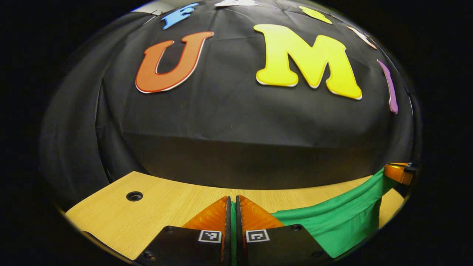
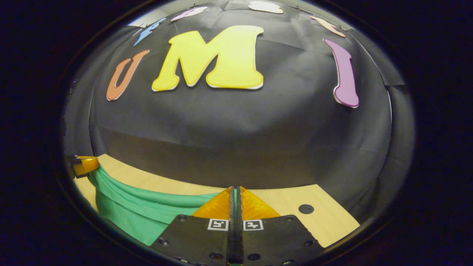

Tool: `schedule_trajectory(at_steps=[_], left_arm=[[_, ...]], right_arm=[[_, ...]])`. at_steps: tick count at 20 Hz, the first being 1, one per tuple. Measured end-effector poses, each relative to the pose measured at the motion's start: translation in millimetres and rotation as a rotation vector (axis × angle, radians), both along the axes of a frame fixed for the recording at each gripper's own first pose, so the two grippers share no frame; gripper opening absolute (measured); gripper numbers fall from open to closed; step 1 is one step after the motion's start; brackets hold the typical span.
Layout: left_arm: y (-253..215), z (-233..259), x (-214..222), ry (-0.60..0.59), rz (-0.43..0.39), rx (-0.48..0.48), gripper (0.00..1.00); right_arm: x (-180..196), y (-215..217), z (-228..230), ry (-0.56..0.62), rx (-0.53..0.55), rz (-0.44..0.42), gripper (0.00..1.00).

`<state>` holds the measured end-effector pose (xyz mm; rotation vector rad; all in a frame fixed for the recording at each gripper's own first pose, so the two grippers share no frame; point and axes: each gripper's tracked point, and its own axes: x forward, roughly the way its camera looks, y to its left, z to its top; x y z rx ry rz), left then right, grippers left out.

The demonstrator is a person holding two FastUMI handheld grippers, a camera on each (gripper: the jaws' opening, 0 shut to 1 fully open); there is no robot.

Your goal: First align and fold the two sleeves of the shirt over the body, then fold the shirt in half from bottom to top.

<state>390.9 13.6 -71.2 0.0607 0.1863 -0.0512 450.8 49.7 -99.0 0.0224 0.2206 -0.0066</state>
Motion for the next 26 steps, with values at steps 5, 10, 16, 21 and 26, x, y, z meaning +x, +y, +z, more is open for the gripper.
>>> schedule_trajectory(at_steps=[5, 10, 16, 21, 26], left_arm=[[-3.7, 0.1, -1.8, -0.001, 0.007, -0.013, 1.0], [-3.4, 12.0, -17.5, 0.015, 0.026, -0.017, 1.0], [-9.2, 41.8, -73.1, -0.027, 0.007, -0.005, 1.0], [0.8, 62.0, -148.3, -0.057, 0.035, 0.001, 1.0], [-9.9, 68.5, -235.4, -0.101, 0.023, 0.003, 1.0]], right_arm=[[5.5, -13.1, -5.3, 0.005, -0.097, -0.047, 0.95], [-25.0, -2.2, 30.1, -0.019, -0.012, -0.006, 0.97], [-88.1, 1.9, 53.8, -0.052, -0.003, 0.016, 0.95], [-165.7, -7.6, 68.5, -0.081, -0.002, 0.041, 0.95], [-263.8, -16.4, 79.9, -0.131, 0.009, 0.122, 0.95]])
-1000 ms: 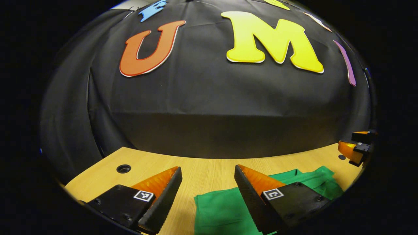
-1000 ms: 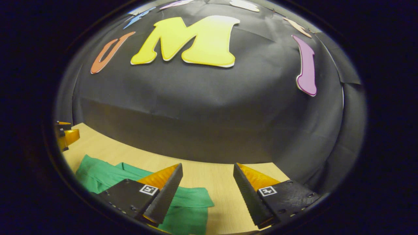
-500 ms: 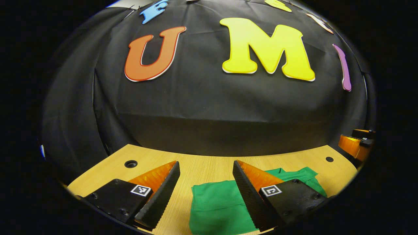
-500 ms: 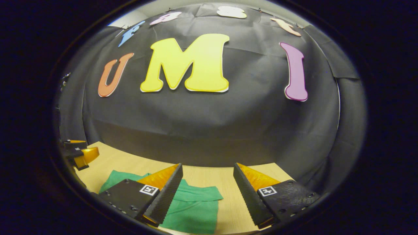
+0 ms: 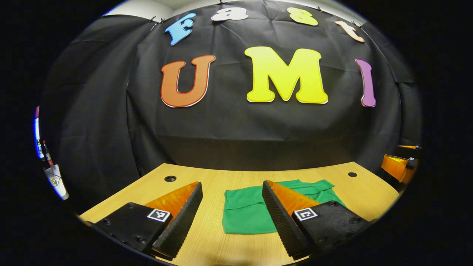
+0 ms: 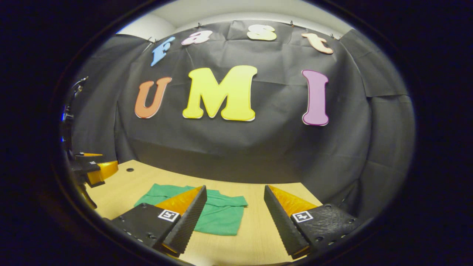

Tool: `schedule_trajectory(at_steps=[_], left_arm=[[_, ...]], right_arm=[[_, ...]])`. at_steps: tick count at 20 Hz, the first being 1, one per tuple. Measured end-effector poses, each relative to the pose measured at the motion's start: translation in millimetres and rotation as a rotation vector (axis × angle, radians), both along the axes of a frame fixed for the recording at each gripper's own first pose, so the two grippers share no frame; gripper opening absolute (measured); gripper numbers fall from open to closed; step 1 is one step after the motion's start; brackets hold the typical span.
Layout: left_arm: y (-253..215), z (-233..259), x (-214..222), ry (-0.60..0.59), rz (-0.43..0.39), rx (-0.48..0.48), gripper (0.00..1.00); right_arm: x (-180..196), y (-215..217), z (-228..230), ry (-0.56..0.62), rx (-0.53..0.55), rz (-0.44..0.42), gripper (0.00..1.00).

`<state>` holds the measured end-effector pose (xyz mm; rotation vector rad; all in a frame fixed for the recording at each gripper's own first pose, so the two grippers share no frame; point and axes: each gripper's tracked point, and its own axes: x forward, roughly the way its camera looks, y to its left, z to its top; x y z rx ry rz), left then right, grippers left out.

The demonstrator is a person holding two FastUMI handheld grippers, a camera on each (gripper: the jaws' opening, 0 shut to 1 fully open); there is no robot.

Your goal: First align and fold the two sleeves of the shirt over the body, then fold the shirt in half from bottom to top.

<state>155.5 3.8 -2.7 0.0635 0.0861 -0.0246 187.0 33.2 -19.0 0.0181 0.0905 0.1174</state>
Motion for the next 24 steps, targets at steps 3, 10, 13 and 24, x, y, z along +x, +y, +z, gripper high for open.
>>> schedule_trajectory(at_steps=[3, 10, 13, 24], left_arm=[[-6.6, -9.4, -53.6, -0.014, -0.006, -0.005, 1.0], [-31.8, -0.7, -155.9, -0.069, -0.034, 0.052, 1.0], [-37.0, 15.6, -180.7, -0.15, -0.031, 0.063, 1.0], [-32.1, -5.2, -178.1, -0.141, -0.04, 0.035, 1.0]], right_arm=[[-60.2, -7.7, -0.5, -0.031, -0.01, 0.035, 0.97], [-167.1, -36.5, 23.2, -0.142, 0.027, 0.017, 0.95], [-184.4, -39.1, 15.5, -0.139, 0.068, 0.007, 0.96], [-165.0, -30.5, -28.4, -0.079, 0.061, -0.006, 0.95]])
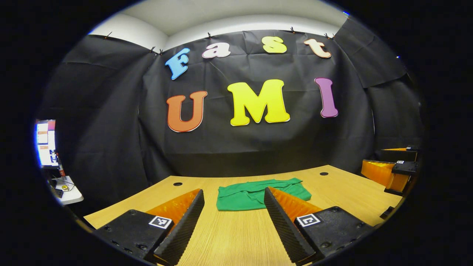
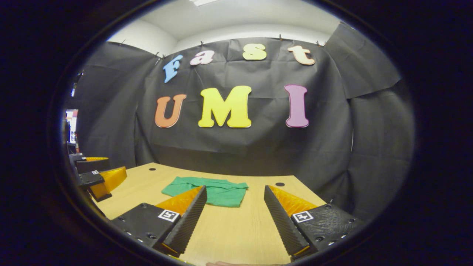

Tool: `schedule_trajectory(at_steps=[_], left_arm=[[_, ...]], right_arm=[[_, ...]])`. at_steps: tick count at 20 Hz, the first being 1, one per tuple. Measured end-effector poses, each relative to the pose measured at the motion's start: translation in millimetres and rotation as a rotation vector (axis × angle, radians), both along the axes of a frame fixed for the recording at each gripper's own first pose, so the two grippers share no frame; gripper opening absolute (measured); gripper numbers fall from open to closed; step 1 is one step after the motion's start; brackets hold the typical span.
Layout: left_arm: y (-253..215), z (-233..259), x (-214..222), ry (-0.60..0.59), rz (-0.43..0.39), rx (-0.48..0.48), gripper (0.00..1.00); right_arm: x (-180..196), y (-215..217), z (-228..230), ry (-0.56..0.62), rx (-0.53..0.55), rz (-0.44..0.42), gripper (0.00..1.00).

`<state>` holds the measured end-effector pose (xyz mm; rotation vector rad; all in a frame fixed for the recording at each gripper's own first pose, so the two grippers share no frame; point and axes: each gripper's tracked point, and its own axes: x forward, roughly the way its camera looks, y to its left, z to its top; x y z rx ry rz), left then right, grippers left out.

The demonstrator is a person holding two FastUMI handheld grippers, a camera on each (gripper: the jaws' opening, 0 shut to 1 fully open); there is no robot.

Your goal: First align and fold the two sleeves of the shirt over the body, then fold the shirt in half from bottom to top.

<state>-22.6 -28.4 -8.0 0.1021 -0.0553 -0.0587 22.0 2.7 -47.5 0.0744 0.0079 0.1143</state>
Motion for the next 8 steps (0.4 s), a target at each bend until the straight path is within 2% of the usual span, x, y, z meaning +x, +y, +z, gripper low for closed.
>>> schedule_trajectory(at_steps=[8], left_arm=[[-9.9, -1.1, -0.8, -0.011, -0.019, -0.014, 1.0]], right_arm=[[-6.7, 10.2, 3.2, -0.023, -0.024, 0.029, 0.93]])
